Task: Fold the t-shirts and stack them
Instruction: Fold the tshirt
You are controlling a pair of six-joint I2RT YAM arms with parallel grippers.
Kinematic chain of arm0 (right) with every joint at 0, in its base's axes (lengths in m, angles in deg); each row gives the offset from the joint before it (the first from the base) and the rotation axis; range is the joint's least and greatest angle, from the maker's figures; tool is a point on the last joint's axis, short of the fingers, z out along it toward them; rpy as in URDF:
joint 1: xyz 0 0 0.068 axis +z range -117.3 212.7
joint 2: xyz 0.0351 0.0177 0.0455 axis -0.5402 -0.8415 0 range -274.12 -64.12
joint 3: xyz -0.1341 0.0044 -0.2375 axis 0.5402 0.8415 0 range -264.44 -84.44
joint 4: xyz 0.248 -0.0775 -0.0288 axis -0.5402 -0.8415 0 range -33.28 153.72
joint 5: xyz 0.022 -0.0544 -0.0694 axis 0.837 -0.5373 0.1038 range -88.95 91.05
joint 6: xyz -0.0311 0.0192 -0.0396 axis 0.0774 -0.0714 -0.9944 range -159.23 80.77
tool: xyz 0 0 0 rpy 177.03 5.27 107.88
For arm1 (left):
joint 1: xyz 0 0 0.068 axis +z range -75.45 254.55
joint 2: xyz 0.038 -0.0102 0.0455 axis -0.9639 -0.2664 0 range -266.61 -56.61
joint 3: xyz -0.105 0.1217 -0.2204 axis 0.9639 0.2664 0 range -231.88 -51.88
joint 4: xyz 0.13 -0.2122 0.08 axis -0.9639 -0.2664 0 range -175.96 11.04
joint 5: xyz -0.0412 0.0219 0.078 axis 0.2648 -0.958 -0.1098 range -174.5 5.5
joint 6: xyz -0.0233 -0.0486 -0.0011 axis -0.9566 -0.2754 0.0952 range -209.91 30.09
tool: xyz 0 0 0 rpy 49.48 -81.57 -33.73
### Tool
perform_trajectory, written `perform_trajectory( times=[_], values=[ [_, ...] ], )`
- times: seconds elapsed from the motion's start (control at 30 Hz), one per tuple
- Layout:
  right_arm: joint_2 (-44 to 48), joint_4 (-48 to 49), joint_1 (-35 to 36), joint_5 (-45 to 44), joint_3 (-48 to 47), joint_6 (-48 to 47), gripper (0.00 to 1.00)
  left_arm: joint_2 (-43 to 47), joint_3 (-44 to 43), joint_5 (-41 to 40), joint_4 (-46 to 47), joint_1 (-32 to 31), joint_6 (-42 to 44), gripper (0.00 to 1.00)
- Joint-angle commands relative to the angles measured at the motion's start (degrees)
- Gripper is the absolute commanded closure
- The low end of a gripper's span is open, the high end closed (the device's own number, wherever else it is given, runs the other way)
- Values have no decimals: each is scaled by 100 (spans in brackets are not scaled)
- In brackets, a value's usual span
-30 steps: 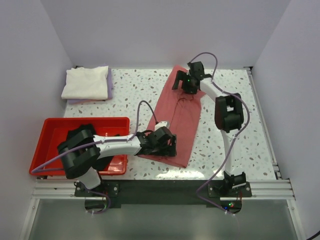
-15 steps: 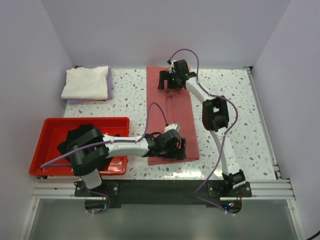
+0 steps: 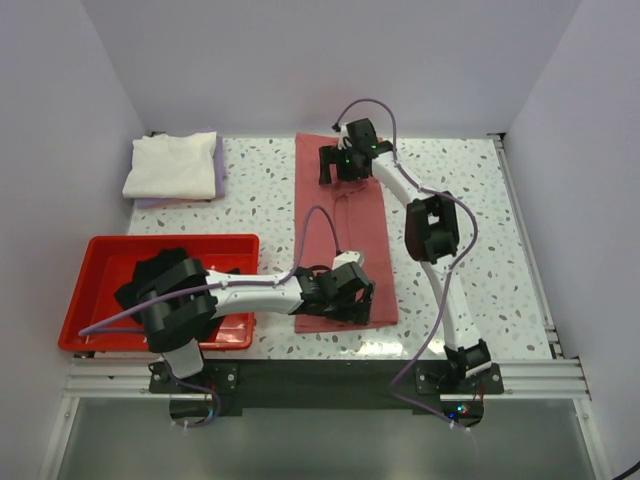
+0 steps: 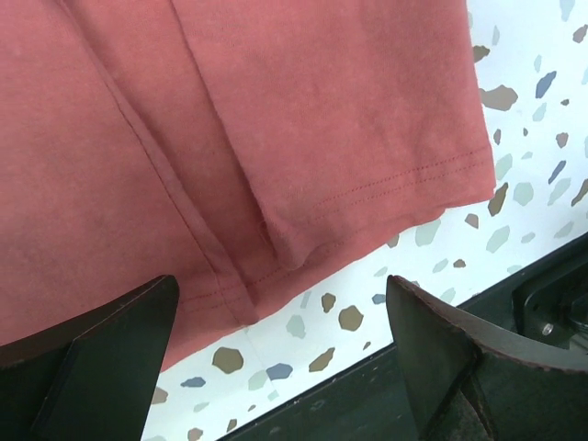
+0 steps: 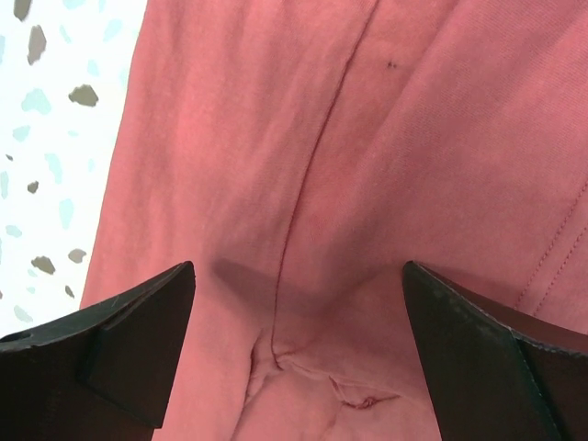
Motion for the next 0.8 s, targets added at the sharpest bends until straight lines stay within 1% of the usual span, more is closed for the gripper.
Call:
perform_trajectory(
  times=[0.0,0.03,0.07,0.13,0.27,0.3,0.33,0.37,0.4,0.47,0.5,0.53,0.57,0.6,0.63,0.67,0.7,0.73,0.77],
  values=[
    [708,-690,17,-128,-235,-119,1,422,-315,-296,-382,-67,314,0],
    [840,-673,17,-120,-183,-110,1,485,-376,-410,-617,-67,341,0],
    [972,-664,26,-111,-147,-136,1,555,-429,-724,-802,-67,324,0],
    [1437,-585,26,-111,89,-136,1,801,-447,-1025,-1232,-67,219,0],
    [2359,-514,35,-233,739,-119,1,1424,-123,-1473,-1524,-67,-1,0],
    [2849,-471,35,-347,1289,-93,1,1678,-44,-1536,-1586,-67,-71,0],
    [3184,-384,43,-705,1660,-40,1,1794,157,-1614,-1691,-67,-202,0],
    [3501,-113,35,-900,2073,91,1,2004,281,-1650,-1735,-58,-282,0],
    [4209,46,35,-1119,2973,214,1,2101,526,-1659,-1727,-58,-344,0],
    [4881,424,43,-1375,3918,477,1,2234,738,-1677,-1735,-49,-511,0],
    [5267,687,43,-1489,4766,609,1,2304,879,-1677,-1744,-41,-564,0],
    [5871,811,43,-1595,5175,802,1,2313,941,-1651,-1744,-41,-616,0],
    [6208,987,35,-1692,5562,917,1,2322,994,-1633,-1736,-41,-634,0],
    [6481,1023,43,-1797,6219,1058,1,2296,1090,-1624,-1744,-41,-713,1],
    [7006,1084,35,-1937,6530,1303,1,2287,1134,-1633,-1753,-41,-757,2],
    [7237,1172,35,-2035,7090,1453,1,2261,1222,-1642,-1744,-32,-818,3],
    [7448,1216,35,-2123,7339,1585,1,2243,1266,-1659,-1753,-32,-862,10],
    [7859,1278,26,-2210,7559,1786,1,2234,1302,-1729,-1753,-23,-959,13],
    [8020,1357,26,-2377,7927,1919,1,2191,1337,-1790,-1797,-23,-1038,15]
  ],
)
